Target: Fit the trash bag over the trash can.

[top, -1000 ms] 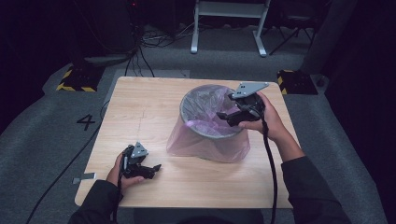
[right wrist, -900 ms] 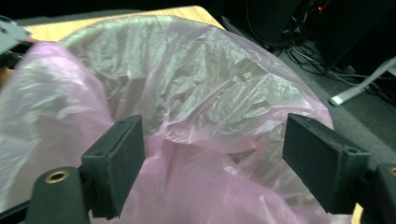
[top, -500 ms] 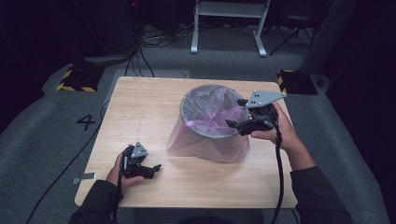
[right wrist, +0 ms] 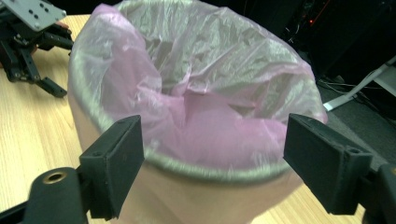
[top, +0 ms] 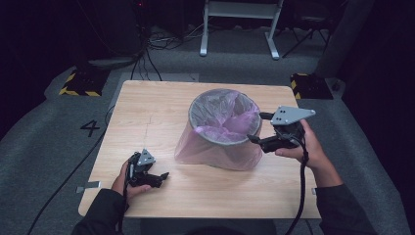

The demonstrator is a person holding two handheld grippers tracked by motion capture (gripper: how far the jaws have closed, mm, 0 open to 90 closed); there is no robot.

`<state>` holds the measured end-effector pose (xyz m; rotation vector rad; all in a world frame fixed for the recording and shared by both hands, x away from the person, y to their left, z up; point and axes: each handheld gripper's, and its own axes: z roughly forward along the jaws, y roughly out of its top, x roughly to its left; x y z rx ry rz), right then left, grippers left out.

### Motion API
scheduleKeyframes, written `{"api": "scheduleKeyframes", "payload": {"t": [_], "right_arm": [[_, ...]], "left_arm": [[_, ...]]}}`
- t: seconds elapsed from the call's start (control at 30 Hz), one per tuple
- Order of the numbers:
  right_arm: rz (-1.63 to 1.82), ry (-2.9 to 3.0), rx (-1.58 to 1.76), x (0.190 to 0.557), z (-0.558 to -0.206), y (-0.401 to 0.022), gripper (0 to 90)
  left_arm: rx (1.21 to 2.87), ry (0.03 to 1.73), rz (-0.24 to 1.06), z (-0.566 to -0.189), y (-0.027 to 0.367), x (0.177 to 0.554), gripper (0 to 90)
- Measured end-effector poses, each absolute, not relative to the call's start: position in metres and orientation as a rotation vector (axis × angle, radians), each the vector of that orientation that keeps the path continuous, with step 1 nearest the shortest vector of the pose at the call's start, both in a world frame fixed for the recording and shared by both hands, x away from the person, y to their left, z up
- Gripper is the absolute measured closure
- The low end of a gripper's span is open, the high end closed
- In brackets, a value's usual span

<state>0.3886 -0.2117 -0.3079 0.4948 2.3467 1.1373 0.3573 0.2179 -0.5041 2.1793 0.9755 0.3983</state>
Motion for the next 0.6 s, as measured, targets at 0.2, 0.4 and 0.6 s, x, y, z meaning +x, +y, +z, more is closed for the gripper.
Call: {"api": "scheduleKeyframes", "payload": {"t": [0.2, 0.4, 0.6], "right_arm": [[1.120, 2.336, 0.507, 0.381, -0.317, -0.221, 19.8], [1.094, 2.333, 0.527, 0.377, -0.329, -0.228, 19.6], [1.056, 2.346, 0.555, 0.378, -0.341, -0.234, 19.4]], "left_arm": [[2.180, 0.975, 0.399, -0.504, 0.218, 0.357, 13.8], [2.179, 0.976, 0.399, -0.504, 0.218, 0.357, 13.8], [2.179, 0.975, 0.399, -0.504, 0.218, 0.357, 13.8]]}}
